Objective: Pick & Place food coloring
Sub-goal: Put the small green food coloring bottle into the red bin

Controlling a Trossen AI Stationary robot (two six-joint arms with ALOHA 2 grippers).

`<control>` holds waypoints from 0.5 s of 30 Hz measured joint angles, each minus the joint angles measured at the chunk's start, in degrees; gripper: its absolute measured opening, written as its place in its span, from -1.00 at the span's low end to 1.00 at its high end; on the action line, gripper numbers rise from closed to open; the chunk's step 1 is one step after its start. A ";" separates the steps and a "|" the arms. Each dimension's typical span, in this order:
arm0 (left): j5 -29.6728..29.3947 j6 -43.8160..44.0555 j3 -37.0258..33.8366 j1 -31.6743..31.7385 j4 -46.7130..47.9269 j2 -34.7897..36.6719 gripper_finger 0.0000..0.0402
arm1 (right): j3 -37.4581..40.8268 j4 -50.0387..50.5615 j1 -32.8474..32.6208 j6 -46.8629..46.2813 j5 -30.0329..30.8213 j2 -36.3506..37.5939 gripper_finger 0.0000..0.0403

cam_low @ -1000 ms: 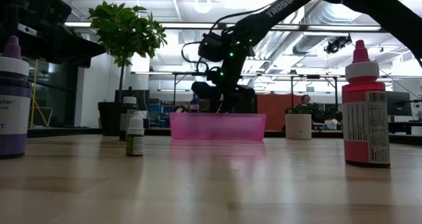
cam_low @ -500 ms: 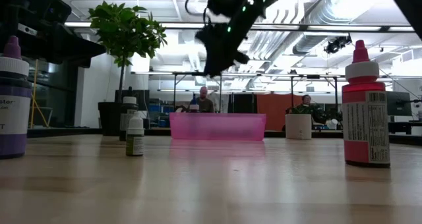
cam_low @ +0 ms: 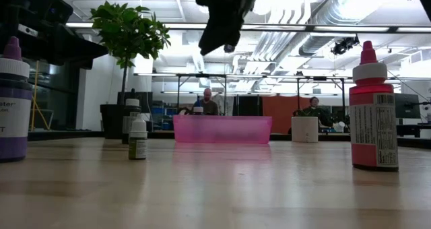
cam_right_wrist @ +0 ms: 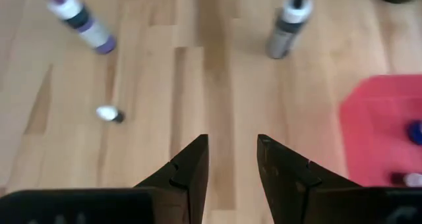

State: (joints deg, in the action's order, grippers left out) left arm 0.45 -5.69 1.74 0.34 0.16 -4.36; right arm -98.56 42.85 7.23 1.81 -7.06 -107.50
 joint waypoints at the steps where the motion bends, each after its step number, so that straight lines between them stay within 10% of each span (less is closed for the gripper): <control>1: 0.00 0.02 0.01 0.00 0.00 -0.02 -1.00 | 0.00 0.19 -0.90 0.13 0.13 0.00 -0.41; 15: -0.02 0.00 0.02 0.02 0.00 0.00 -1.00 | 0.02 -0.16 -11.67 0.19 6.54 -2.04 -0.41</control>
State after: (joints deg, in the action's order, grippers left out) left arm 0.43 -5.69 1.76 0.36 0.16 -4.36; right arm -98.54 42.69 -4.44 2.00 -0.52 -109.55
